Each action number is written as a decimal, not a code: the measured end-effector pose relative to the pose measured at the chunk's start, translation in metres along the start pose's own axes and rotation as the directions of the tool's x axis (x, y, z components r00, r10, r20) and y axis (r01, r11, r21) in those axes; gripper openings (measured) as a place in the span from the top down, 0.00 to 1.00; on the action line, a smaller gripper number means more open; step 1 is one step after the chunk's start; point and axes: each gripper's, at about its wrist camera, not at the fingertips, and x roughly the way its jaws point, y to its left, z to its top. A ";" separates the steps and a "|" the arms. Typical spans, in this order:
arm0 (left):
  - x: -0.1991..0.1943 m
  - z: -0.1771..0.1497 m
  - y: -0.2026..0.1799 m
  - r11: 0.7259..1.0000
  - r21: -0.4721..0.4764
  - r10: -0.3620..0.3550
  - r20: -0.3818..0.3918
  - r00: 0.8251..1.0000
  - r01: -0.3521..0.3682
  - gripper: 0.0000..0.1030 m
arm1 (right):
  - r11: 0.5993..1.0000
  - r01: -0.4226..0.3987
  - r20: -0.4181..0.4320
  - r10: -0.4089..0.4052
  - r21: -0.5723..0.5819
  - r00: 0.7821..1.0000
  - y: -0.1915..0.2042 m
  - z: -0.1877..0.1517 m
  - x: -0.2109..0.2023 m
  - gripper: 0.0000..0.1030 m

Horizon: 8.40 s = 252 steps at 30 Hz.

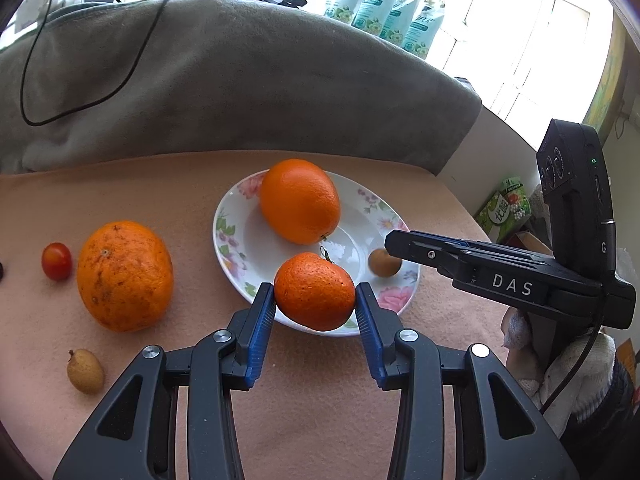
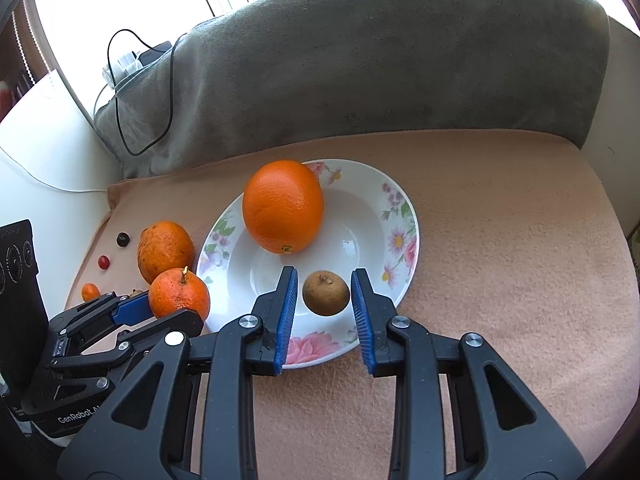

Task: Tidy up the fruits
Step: 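Open both tools, releasing the longan and tangerine onto the plate, then move the right tool to the rough orange and close on it, then carry the rough orange with the right tool onto the white plate, then open the right tool, releasing the rough orange, and withdraw, then close the right tool on the brown longan while the left tool closes on a tangerine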

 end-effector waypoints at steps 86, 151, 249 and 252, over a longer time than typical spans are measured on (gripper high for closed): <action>-0.027 -0.011 0.125 0.953 -0.304 0.007 0.025 1.000 0.001 0.29 | 0.933 -0.358 -0.265 0.339 -0.026 0.903 0.146 0.051 0.103 0.28; -0.023 0.008 0.017 0.989 -0.136 -0.048 0.050 0.998 0.055 0.39 | 0.969 -0.246 -0.123 0.241 -0.034 0.963 0.076 0.038 0.021 0.37; -0.150 -0.054 0.198 0.924 -0.296 0.299 0.168 0.939 -0.242 0.38 | 0.946 -0.253 -0.050 0.248 -0.202 0.968 0.161 -0.010 0.019 0.17; -0.150 -0.063 0.209 0.915 -0.313 0.313 0.147 0.938 -0.256 0.38 | 0.945 -0.256 -0.078 0.245 -0.205 0.966 0.168 -0.011 0.031 0.22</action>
